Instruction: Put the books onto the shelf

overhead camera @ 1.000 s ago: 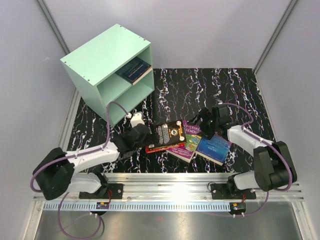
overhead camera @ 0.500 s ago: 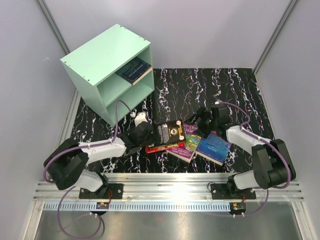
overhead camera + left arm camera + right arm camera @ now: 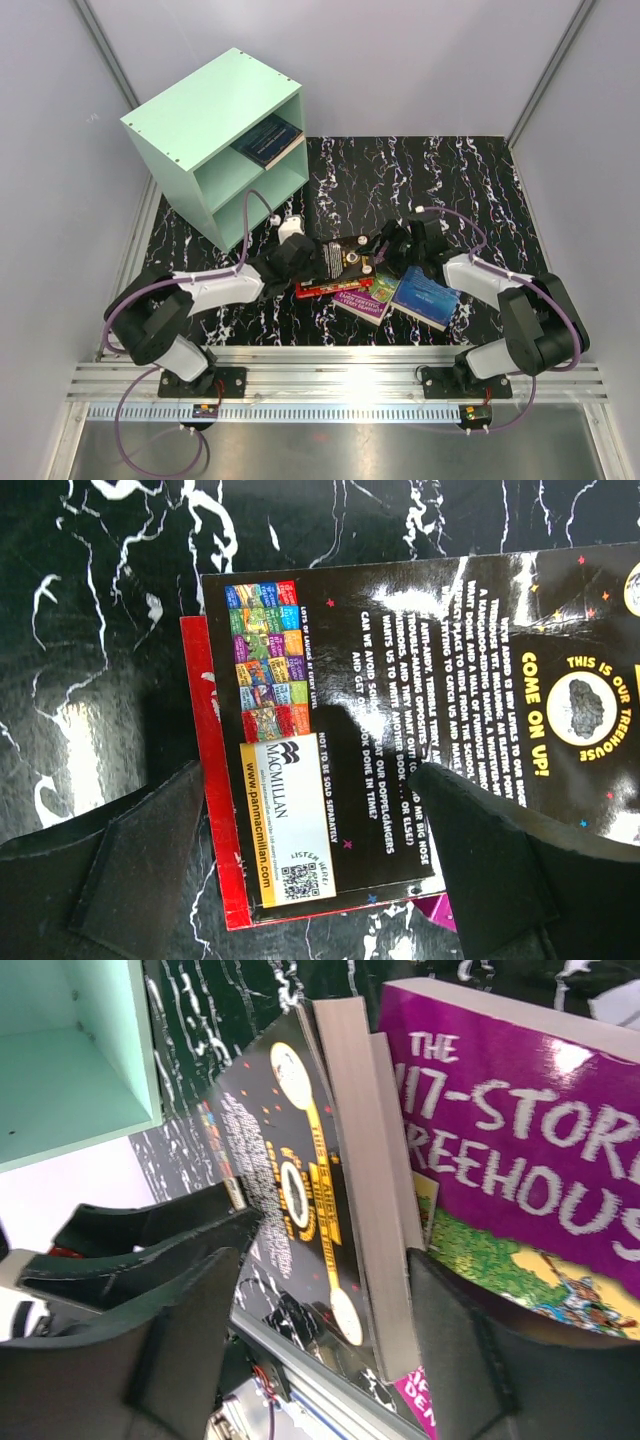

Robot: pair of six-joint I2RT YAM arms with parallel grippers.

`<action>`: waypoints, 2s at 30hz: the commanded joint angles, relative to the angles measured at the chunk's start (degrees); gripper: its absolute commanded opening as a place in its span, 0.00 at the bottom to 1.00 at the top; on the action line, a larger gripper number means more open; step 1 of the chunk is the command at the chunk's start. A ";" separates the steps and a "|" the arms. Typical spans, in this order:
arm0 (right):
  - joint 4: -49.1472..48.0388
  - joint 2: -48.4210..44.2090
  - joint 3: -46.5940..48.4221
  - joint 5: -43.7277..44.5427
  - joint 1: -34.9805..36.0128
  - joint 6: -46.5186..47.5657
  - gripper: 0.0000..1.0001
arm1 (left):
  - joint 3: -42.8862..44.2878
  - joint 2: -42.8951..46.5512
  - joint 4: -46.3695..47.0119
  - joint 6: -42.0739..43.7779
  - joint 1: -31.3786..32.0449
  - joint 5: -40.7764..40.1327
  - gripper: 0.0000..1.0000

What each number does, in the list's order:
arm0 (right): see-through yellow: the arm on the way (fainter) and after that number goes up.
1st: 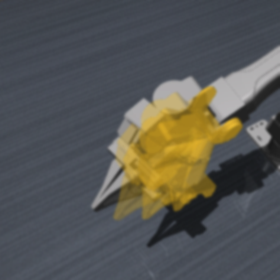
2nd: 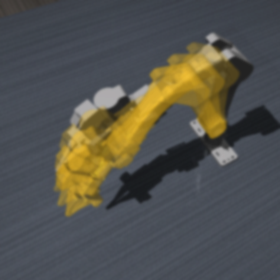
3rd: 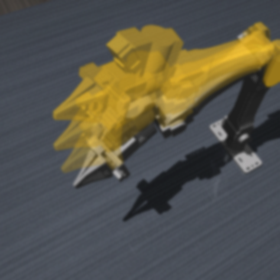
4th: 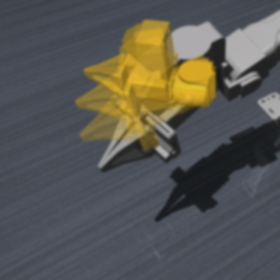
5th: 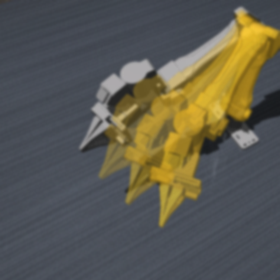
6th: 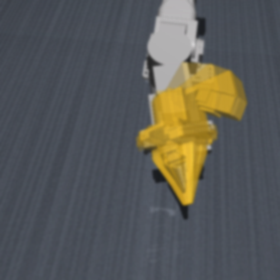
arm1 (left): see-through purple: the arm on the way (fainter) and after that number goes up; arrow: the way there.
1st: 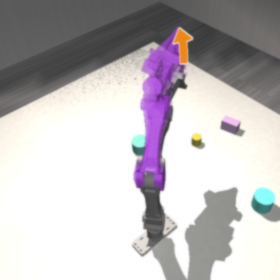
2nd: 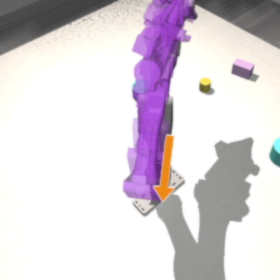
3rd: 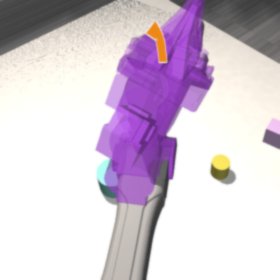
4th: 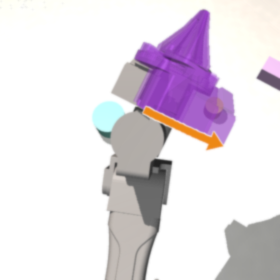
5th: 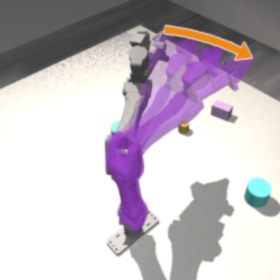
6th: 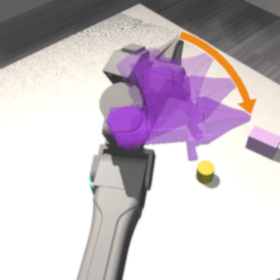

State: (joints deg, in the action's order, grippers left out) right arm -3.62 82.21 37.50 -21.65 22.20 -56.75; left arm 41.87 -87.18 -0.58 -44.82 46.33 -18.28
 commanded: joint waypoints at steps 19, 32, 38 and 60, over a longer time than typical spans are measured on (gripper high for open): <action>10.21 -11.20 1.00 4.60 1.62 3.31 0.56 | 10.69 -5.90 2.34 2.37 0.61 4.13 0.89; 4.41 -7.24 0.21 2.05 3.03 1.21 0.00 | 11.31 -3.97 2.16 3.42 1.92 5.89 0.88; 1.15 -9.00 1.52 -1.02 3.12 0.06 0.00 | 10.87 0.42 0.76 3.86 2.72 6.42 0.88; 6.96 -1.99 39.22 1.17 3.47 -4.50 0.00 | 21.06 55.34 -58.02 -1.67 2.89 -13.36 0.93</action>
State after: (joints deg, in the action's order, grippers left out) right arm 9.37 76.20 72.71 -19.22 25.43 -57.39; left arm 60.95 -34.28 -45.67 -43.99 49.06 -28.36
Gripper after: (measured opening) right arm 0.234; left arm 0.930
